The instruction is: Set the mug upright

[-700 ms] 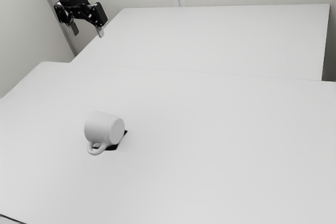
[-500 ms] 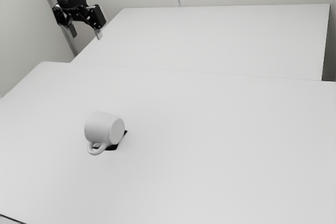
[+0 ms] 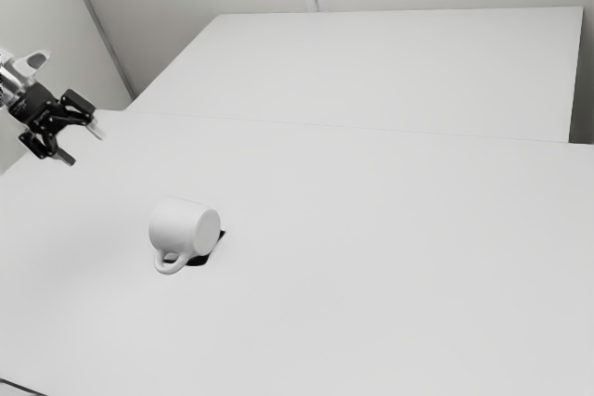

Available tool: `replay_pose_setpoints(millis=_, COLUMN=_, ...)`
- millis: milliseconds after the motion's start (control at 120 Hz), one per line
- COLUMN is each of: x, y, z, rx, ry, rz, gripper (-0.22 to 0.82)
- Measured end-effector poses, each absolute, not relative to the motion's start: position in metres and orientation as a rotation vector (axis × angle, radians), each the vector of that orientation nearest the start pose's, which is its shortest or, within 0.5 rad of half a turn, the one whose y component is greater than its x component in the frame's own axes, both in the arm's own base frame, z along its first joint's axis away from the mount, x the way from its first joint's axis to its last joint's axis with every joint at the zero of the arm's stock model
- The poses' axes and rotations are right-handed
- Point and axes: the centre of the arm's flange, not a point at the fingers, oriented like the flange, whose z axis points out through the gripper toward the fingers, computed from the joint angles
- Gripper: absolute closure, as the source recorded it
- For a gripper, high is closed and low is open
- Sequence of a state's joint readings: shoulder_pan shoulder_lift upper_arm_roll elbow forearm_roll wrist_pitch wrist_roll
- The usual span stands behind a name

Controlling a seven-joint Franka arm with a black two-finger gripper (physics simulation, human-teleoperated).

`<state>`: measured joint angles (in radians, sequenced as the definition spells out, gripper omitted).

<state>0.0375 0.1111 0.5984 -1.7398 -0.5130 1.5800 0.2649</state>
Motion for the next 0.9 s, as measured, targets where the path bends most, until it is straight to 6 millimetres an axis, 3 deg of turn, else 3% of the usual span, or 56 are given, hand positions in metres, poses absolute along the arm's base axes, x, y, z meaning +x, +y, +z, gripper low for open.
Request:
replay_pose_setpoints(millis=100, x=0.496, y=0.288, z=0.467, rx=2.436, ry=0.546, rz=0.032, gripper=0.00)
replay_pose_setpoints(millis=275, x=0.489, y=0.333, z=0.388, rx=2.225, ry=0.571, rz=0.155, gripper=0.00)
replay_pose_setpoints(millis=433, x=0.485, y=0.348, z=0.340, rx=2.094, ry=0.500, rz=0.236, gripper=0.00)
replay_pose_setpoints(millis=683, x=0.478, y=0.321, z=0.289, rx=1.951, ry=0.355, rz=0.302, gripper=0.00)
replay_pose_setpoints(millis=833, x=0.495, y=0.291, z=0.280, rx=1.901, ry=0.238, rz=0.343, gripper=0.00)
replay_pose_setpoints(millis=900, x=0.493, y=0.282, z=0.271, rx=1.881, ry=0.223, rz=0.348, gripper=0.00)
